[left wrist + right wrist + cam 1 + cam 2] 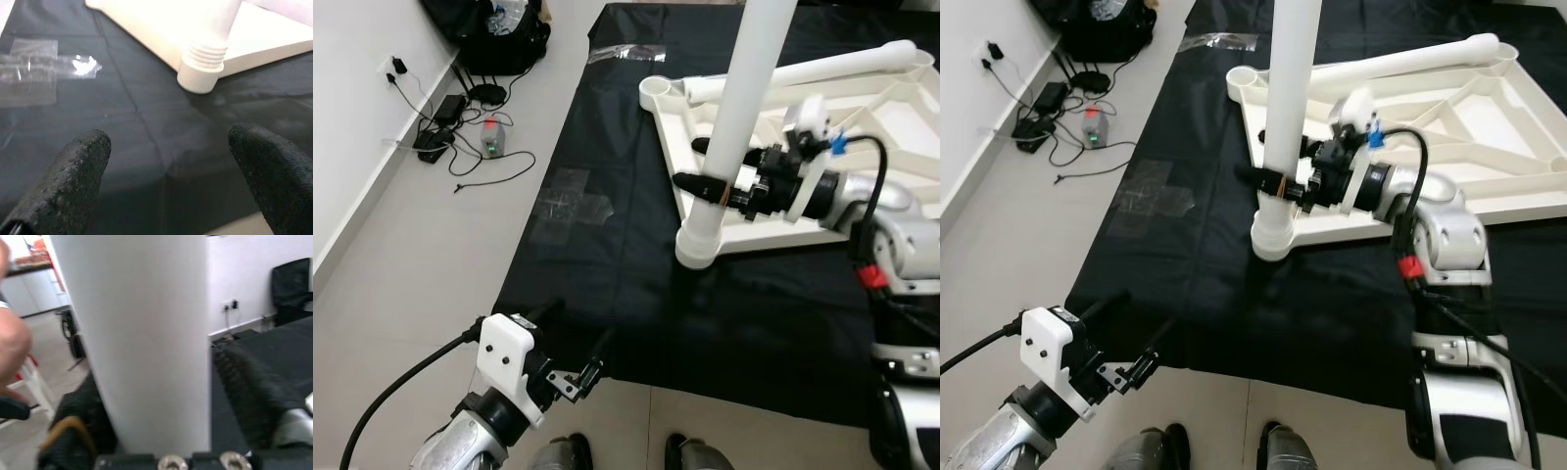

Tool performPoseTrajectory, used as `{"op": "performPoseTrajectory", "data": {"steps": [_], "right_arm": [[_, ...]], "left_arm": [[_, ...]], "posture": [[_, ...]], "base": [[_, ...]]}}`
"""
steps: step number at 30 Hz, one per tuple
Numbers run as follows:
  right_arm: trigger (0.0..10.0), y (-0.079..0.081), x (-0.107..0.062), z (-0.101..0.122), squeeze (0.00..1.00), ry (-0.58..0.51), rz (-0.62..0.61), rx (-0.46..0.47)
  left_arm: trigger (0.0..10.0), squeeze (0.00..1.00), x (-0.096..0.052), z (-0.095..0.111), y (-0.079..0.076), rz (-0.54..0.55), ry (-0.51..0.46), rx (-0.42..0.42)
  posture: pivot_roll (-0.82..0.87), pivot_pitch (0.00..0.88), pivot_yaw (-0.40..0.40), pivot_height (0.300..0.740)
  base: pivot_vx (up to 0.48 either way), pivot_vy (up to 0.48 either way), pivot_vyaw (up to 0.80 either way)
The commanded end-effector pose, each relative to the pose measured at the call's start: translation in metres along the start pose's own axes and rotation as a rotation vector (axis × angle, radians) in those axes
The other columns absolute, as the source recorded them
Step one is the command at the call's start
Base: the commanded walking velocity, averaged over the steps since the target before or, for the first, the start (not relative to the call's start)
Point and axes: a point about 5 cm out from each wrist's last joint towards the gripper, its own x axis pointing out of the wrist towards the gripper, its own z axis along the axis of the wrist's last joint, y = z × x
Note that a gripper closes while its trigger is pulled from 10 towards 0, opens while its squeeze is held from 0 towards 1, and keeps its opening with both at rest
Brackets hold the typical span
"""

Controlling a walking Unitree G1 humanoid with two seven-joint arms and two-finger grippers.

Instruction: Building children table

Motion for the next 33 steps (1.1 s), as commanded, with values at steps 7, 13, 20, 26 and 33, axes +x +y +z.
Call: {"op": "performPoseTrajectory", "data": {"steps": [7, 13, 20, 26, 33], "right_arm": [[0.0, 0.020, -0.005, -0.023, 0.00, 0.023, -0.103, 0.048], [0.0, 0.085, 0.009, -0.092, 0.00, 0.228, -0.906, 0.053], [10.0, 0.110, 0.053, -0.117, 0.00, 0.271, -0.782, 0.077], [10.0, 0.090, 0.043, -0.111, 0.00, 0.230, -0.697, 0.107], [10.0, 0.071, 0.025, -0.074, 1.00, 0.070, -0.381, 0.113]], "left_arm": [[10.0, 0.00, -0.001, -0.005, 0.000, 0.004, 0.026, 0.007], [10.0, 0.00, 0.005, -0.014, 0.008, 0.012, 0.027, 0.015], [10.0, 0.00, 0.012, -0.025, 0.010, 0.007, 0.036, 0.009], [10.0, 0.00, 0.013, -0.027, 0.011, 0.018, 0.032, 0.012], [10.0, 0.00, 0.010, -0.026, 0.004, -0.001, 0.033, 0.006]], "posture": [[0.03, 0.255, -0.015, 0.740], [-0.04, 0.164, -0.003, 0.740], [0.00, 0.072, -0.014, 0.740], [-0.01, 0.067, -0.009, 0.740], [-0.01, 0.100, 0.002, 0.740]], "base": [[0.000, 0.000, 0.00], [0.000, 0.000, 0.00], [0.000, 0.000, 0.00], [0.000, 0.000, 0.00], [0.000, 0.000, 0.00]]}}
